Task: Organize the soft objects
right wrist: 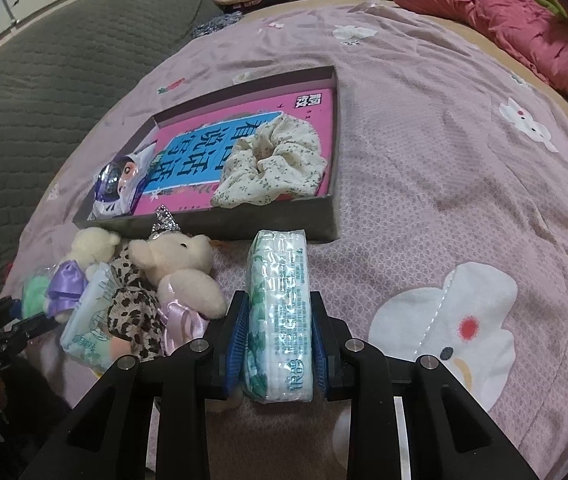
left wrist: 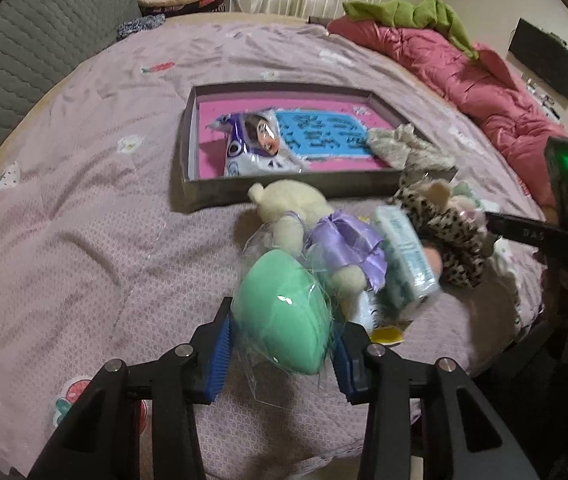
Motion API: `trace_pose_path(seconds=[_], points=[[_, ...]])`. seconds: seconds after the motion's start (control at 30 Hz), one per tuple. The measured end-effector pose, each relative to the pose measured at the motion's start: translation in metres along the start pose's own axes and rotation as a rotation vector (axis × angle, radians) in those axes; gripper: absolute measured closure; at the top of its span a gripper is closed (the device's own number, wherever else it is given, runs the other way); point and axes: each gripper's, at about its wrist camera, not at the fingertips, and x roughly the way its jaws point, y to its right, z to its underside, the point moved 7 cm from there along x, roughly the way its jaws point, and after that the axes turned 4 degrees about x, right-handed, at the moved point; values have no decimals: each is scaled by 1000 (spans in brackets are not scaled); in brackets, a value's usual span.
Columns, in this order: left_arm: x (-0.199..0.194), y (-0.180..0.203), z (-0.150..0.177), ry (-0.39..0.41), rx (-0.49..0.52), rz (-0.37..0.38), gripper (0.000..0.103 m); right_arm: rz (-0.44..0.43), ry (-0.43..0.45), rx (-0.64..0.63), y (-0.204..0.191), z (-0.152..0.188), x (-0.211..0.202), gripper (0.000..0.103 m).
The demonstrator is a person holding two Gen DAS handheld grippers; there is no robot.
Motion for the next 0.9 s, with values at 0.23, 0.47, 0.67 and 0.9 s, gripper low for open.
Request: trace_pose_path(seconds=[0.23,0.47,0.67,0.9], points=[[-11,1,-9,70,-18,21,60,-1,14,-5,-2,-1,-6,77],[-16,1,-19,131,-20,37,60,-4,72,15,2,-12,-18,77],[-16,3,-26,156,-16,38,60,-26,134,19,0,-23,-32,77],[-14,14,-28,163,35,18,60,-68,217,-7,-7,-38,-51,77]])
